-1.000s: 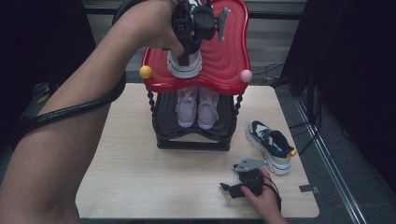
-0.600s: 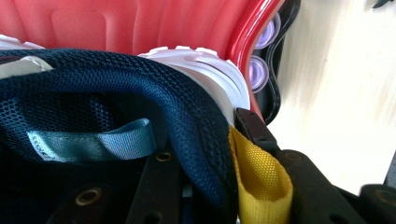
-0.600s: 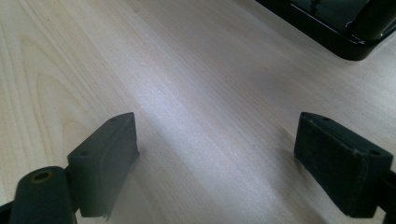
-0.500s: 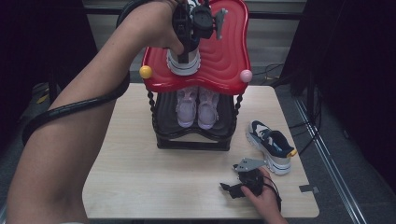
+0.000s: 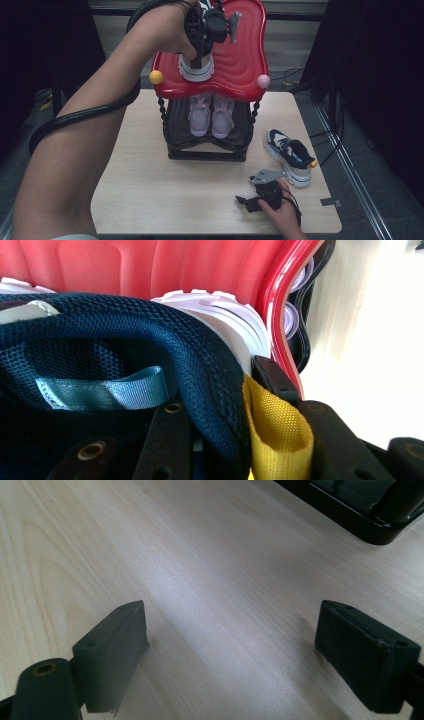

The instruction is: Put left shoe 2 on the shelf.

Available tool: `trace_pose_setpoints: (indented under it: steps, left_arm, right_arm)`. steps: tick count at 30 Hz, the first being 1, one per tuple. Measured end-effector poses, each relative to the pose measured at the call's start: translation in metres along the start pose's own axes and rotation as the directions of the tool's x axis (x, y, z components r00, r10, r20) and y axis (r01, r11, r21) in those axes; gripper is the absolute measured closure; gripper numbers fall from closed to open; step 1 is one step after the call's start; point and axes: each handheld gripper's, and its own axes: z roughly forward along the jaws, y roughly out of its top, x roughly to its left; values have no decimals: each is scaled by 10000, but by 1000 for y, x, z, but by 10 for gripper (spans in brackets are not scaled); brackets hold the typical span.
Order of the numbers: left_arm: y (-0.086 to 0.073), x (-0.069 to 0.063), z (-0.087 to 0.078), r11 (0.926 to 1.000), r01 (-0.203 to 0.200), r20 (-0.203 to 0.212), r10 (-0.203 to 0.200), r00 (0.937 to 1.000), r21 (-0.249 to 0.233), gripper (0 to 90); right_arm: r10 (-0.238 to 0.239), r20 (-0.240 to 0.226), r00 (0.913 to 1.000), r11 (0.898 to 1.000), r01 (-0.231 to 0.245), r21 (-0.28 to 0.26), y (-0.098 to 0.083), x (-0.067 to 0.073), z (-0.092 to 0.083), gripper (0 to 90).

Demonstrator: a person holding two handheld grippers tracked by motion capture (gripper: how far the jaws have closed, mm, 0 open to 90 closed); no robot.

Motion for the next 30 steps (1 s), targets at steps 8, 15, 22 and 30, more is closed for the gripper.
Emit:
trace_pose_setpoints:
  steps: [8, 15, 22, 30]
  left_arm:
    - [-3, 1, 3, 9998, 178, -48, -178, 9998, -66, 702]
    - [-3, 0, 4, 9995, 300, -60, -301, 9995, -120, 701]
    - [-5, 0, 4, 9984, 530, 23, -530, 9986, -186, 676]
    - [-2, -4, 5, 9986, -468, 31, 467, 9989, 237, 704]
  right_arm:
    - [10, 1, 10000, 10000, -10, 7, 0, 0, 0, 131]
    - [10, 2, 10000, 10000, -10, 7, 0, 0, 0, 131]
    - [6, 3, 10000, 10000, -6, 6, 0, 0, 0, 131]
    - [-5, -7, 10000, 10000, 5, 8, 0, 0, 0, 131]
